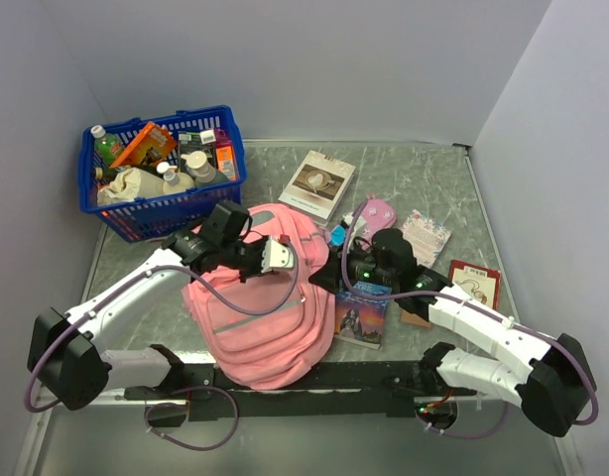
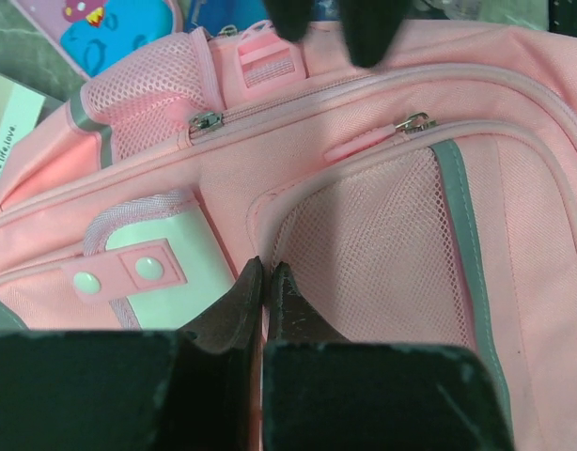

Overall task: Pack the student bag
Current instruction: Unzip the student bag at the center of the board.

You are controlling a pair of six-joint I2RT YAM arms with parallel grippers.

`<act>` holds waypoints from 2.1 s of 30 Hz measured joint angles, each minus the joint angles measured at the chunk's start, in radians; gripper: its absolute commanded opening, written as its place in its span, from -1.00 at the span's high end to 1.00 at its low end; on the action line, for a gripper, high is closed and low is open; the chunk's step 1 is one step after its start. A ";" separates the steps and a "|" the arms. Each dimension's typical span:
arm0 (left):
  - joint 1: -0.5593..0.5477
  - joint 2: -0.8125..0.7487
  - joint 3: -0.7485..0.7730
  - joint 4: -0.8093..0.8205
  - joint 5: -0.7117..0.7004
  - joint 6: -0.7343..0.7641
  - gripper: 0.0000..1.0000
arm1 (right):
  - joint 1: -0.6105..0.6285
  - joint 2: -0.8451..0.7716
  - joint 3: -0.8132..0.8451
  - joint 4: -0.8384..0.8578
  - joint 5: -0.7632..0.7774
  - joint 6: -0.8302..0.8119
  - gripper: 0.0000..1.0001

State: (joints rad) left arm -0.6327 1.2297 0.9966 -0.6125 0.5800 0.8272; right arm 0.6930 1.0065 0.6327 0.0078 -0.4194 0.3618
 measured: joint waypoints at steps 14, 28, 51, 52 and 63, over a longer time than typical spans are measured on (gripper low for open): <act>-0.007 0.018 -0.026 0.076 -0.006 -0.036 0.99 | 0.047 0.214 0.000 0.161 -0.077 0.072 0.02; -0.023 0.018 -0.028 0.076 -0.020 -0.047 0.99 | 0.012 0.278 -0.043 0.334 -0.171 0.154 0.40; -0.067 0.016 -0.084 0.238 0.064 -0.077 0.99 | -0.013 -0.015 -0.192 0.261 -0.067 0.142 0.68; -0.071 0.015 -0.085 0.247 0.072 -0.078 0.99 | -0.013 -0.040 -0.200 0.249 -0.059 0.142 0.68; -0.059 -0.002 -0.106 0.226 0.013 -0.080 0.99 | -0.082 -0.105 -0.234 0.108 -0.045 0.119 0.52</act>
State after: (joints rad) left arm -0.6918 1.2282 0.8909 -0.3866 0.5930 0.7467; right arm 0.6109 0.9012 0.3985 0.1154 -0.4641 0.4805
